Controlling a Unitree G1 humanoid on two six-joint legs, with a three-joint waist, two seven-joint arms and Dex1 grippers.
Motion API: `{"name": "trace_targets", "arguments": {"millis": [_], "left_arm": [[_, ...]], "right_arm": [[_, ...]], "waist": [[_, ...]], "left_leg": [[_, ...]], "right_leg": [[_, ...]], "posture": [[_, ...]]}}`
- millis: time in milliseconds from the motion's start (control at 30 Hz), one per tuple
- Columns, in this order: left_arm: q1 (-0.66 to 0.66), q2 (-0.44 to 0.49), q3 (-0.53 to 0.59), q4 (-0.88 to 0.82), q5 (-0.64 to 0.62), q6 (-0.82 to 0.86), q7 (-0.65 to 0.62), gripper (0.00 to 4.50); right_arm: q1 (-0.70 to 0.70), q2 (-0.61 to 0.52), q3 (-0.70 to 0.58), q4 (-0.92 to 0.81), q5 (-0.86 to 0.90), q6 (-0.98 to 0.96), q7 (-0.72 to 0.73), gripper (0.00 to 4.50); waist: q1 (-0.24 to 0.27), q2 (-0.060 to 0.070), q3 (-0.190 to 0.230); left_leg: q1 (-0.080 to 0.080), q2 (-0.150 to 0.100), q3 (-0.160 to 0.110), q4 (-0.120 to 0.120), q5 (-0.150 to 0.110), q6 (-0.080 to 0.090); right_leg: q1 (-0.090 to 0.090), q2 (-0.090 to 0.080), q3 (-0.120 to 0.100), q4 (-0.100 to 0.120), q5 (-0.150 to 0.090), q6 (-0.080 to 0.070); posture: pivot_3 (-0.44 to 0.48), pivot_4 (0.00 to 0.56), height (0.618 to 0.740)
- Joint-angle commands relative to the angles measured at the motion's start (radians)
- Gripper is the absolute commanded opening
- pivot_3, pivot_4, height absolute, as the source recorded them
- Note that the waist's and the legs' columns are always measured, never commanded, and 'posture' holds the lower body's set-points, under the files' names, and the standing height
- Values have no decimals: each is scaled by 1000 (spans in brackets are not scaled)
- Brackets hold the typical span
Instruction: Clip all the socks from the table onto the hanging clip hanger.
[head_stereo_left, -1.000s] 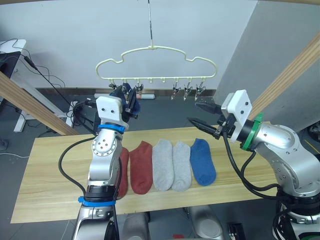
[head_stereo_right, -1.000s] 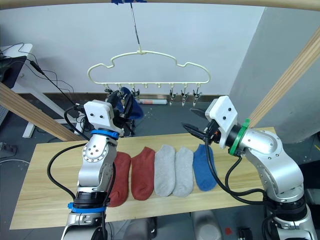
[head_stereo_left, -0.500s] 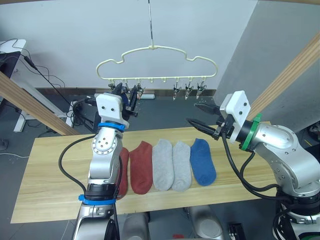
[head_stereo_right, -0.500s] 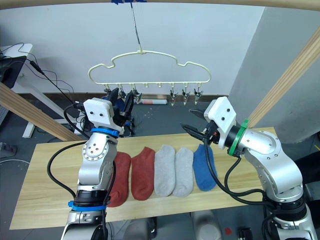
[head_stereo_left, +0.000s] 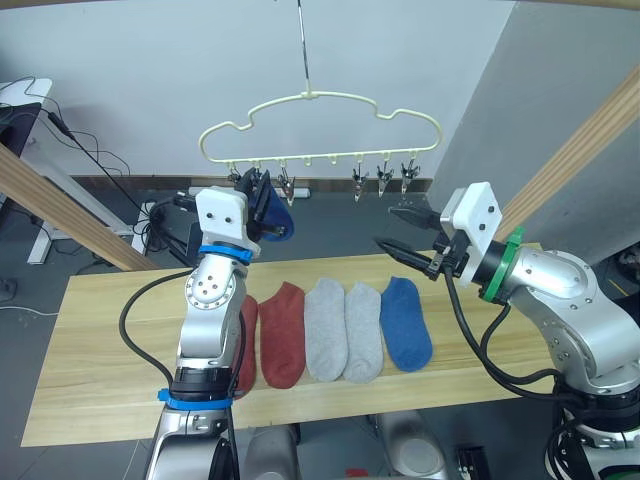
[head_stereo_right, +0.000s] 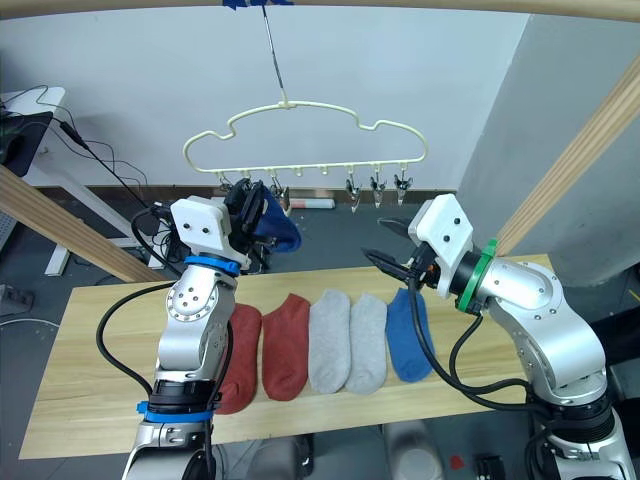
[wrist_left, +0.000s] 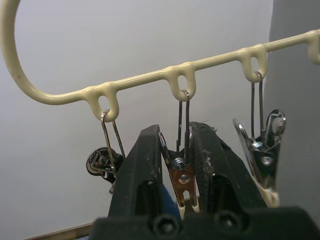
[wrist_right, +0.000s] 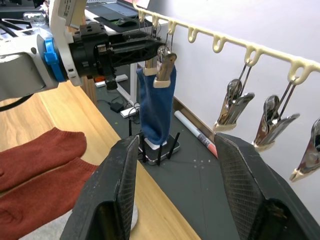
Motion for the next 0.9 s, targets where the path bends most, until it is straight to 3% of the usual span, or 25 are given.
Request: {"name": "trace_targets", "arguments": {"millis": [33, 167, 267, 667, 767, 900], "left_arm": [[5, 14, 0, -56, 3, -7, -11, 551], [13, 36, -3, -77, -2, 12, -33, 540], [22, 54, -6, -93, -4, 28, -52, 540], [50, 81, -1, -139, -29, 102, -97, 531], [57, 83, -1, -145, -33, 111, -102, 530], [63, 84, 2, -154, -37, 123, -110, 528]], "right_arm": [[50, 1, 50, 10, -55, -28, -44, 2474], [128, 43, 120, 98, -166, -70, -143, 3357], [164, 79, 182, 240, -286, -132, -237, 4472], [155, 189, 202, 734, -412, -380, -300, 4500], [152, 205, 195, 789, -401, -371, -290, 3881], [159, 227, 168, 802, -385, -340, -283, 2452]], "waist": [[0, 0, 0], [1, 0, 0], [2, 0, 0], [7, 0, 0], [6, 0, 0], [8, 0, 0]], "left_leg": [[0, 0, 0, 0, 0, 0], [0, 0, 0, 0, 0, 0], [0, 0, 0, 0, 0, 0], [0, 0, 0, 0, 0, 0], [1, 0, 0, 0, 0, 0], [2, 0, 0, 0, 0, 0]], "right_leg": [[0, 0, 0, 0, 0, 0], [0, 0, 0, 0, 0, 0], [0, 0, 0, 0, 0, 0], [0, 0, 1, 0, 0, 0], [0, 0, 1, 1, 0, 0], [1, 0, 1, 1, 0, 0]], "posture": [[-272, 299, 740], [-253, 304, 740], [-245, 306, 740], [-199, 318, 740], [-196, 315, 740], [-193, 310, 740]]}}
